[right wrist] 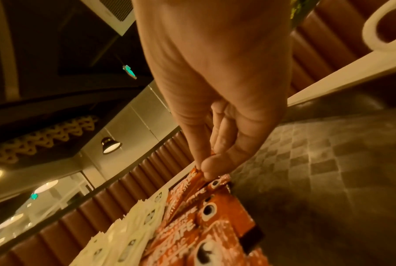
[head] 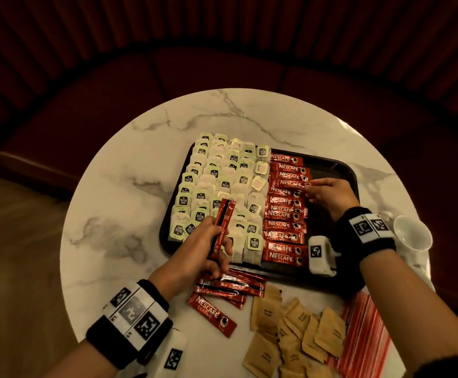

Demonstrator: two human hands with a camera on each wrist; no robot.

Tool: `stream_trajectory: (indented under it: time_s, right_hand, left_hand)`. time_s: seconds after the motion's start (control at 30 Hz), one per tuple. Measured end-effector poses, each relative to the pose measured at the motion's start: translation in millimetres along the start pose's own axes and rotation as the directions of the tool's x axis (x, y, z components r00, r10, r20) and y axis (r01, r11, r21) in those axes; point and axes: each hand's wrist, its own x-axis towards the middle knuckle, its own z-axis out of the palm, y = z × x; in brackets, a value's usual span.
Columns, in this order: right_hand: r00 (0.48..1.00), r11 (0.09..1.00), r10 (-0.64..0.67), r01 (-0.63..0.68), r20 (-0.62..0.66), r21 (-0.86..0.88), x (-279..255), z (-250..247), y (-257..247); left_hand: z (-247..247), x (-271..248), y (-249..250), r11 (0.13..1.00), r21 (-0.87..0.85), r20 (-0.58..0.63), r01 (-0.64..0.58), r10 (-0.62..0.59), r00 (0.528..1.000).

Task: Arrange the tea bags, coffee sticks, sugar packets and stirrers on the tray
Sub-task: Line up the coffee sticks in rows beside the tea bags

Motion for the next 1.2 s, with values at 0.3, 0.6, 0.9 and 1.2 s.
stream_trajectory:
  time_s: [0.3, 0.6, 0.9, 1.2]
  right_hand:
    - [0.995, 0.951, -0.018, -0.014, -0.099, -0.310, 10.2, 4.3, -7.4]
    - [0.955, 0.855, -0.296, 0.276, 0.025, -0.438, -1.6, 10.4, -20.4]
    - [0.879, 0.638, -0.371, 0.477, 0.301, -0.605, -9.2, 27.5, -25.6]
    - [0.916, 0.663, -0.290, 0.401, 0.276, -0.633, -5.3, 35.1, -24.3]
  left_hand:
    - [1.1, -1.0, -2.4, 0.999, 0.031, -0.004, 0.007, -0.007, 1.000]
    - [2.8, 1.5, -1.9, 0.999, 0.043, -0.048, 0.004, -0.002, 0.999]
    - [4.3, 1.1, -4.6, 0.999, 0.041, -0.054, 0.001, 0.001, 0.999]
    - [2.6, 3.8, -7.6, 0.999, 0.040, -0.060, -0.009, 0.011, 0.998]
